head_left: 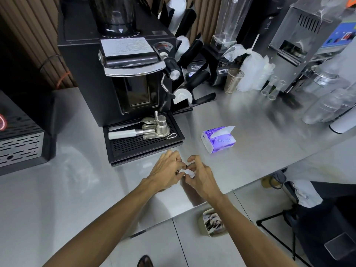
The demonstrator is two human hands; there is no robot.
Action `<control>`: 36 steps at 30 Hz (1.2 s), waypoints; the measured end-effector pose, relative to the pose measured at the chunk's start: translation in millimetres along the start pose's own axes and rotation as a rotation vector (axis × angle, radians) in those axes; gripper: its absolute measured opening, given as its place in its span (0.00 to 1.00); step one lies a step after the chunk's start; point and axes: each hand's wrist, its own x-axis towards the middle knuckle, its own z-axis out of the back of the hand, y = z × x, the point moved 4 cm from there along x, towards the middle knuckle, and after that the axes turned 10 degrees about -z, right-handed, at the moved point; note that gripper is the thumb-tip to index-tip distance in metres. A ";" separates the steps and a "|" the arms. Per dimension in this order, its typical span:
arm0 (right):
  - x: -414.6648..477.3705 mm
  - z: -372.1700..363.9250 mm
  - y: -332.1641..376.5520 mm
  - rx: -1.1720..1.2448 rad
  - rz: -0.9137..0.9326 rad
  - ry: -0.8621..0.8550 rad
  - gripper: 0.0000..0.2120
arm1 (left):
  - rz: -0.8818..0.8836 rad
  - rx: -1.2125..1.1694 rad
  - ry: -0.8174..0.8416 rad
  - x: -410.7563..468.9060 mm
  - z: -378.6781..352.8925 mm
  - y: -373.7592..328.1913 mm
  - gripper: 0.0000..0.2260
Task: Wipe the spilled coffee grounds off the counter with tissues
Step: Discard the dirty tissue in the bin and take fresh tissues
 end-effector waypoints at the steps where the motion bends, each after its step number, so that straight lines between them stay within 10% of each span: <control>1: -4.0 9.1 -5.8 0.008 0.004 -0.006 0.22 | 0.000 -0.002 -0.007 4.3 -3.2 -9.0 0.09; 22: -109.3 177.9 -220.7 0.060 -0.056 0.112 0.19 | 0.124 -0.052 0.068 108.5 -175.1 -230.2 0.14; 36: -90.9 -17.8 -459.5 -0.106 -0.206 0.165 0.21 | 0.275 -0.116 0.179 84.3 -466.9 -123.4 0.10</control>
